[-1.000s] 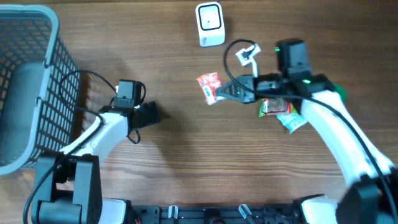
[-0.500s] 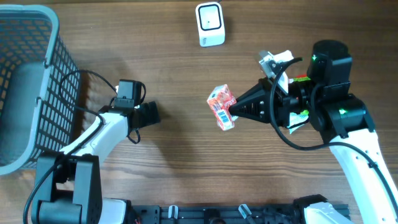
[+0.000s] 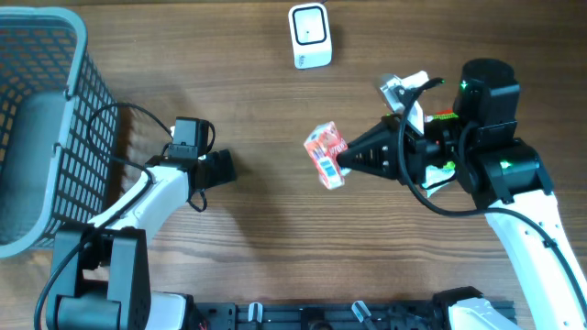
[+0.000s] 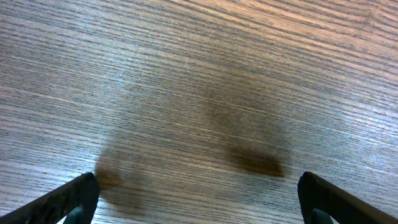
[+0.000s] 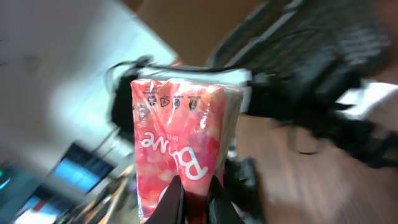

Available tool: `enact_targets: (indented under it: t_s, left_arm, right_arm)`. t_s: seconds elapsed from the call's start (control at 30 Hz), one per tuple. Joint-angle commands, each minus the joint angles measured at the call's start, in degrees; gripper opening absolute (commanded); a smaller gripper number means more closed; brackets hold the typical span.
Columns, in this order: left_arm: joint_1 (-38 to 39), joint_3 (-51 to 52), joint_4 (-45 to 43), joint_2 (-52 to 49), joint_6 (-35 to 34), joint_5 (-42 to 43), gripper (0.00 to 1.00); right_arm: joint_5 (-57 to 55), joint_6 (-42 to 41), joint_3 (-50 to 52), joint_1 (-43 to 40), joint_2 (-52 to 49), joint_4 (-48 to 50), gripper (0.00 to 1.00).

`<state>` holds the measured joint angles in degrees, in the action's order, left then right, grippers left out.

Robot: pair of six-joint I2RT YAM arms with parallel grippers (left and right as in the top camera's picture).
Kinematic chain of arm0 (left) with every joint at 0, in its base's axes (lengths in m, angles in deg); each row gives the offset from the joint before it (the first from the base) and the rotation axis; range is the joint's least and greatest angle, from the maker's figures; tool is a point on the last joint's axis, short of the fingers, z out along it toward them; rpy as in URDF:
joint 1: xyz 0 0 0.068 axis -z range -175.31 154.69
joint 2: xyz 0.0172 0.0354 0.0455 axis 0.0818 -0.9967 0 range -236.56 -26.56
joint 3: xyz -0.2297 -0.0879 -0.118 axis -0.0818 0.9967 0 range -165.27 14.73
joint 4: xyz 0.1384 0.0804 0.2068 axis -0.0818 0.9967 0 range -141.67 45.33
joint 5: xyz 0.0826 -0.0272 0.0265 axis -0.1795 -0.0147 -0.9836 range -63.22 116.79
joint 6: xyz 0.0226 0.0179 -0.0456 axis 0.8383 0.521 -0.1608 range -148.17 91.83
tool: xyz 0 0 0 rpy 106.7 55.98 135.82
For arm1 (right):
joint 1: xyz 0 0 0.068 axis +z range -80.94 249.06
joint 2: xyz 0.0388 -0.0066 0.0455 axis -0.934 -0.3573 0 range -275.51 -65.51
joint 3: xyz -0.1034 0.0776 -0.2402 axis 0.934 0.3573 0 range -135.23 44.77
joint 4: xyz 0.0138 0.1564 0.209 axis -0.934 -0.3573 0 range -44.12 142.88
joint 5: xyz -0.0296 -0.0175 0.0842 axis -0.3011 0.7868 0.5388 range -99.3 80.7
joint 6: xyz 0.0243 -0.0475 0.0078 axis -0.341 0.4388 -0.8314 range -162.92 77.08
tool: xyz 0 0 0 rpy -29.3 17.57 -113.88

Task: Scan the item barcode
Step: 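Lift the red-white box with the right gripper and carry it right, then raise the red-white box under the white scanner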

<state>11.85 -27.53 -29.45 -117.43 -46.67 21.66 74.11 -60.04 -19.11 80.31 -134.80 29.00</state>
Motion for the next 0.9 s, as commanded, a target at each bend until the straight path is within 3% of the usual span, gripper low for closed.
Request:
enact_targets:
  t_s: [0.0,0.23,0.47,0.63,0.87]
  left_arm:
    - [0.24,0.26,-0.17,0.09,0.11,-0.74,1.0]
    - [0.24,0.26,-0.17,0.09,0.11,-0.74,1.0]
    - [0.24,0.26,-0.17,0.09,0.11,-0.74,1.0]
    - [0.24,0.26,-0.17,0.09,0.11,-0.74,1.0]
    - [0.24,0.26,-0.17,0.09,0.11,-0.74,1.0]
  right_arm:
    - [-22.58,-1.44,-0.13,-0.07,-0.22,-2.49,0.04]
    - [-68.5,-3.58,-0.11,2.47,-5.57,-14.91,0.05]
    - [-78.23,-2.51,-3.5,3.37,-9.92,-19.5,0.04]
    - [-85.44,-1.22,-19.1,3.37,-13.88,-31.39,0.04]
    - [-96.8,0.63,-52.68,4.66,-28.87,-53.46,0.04]
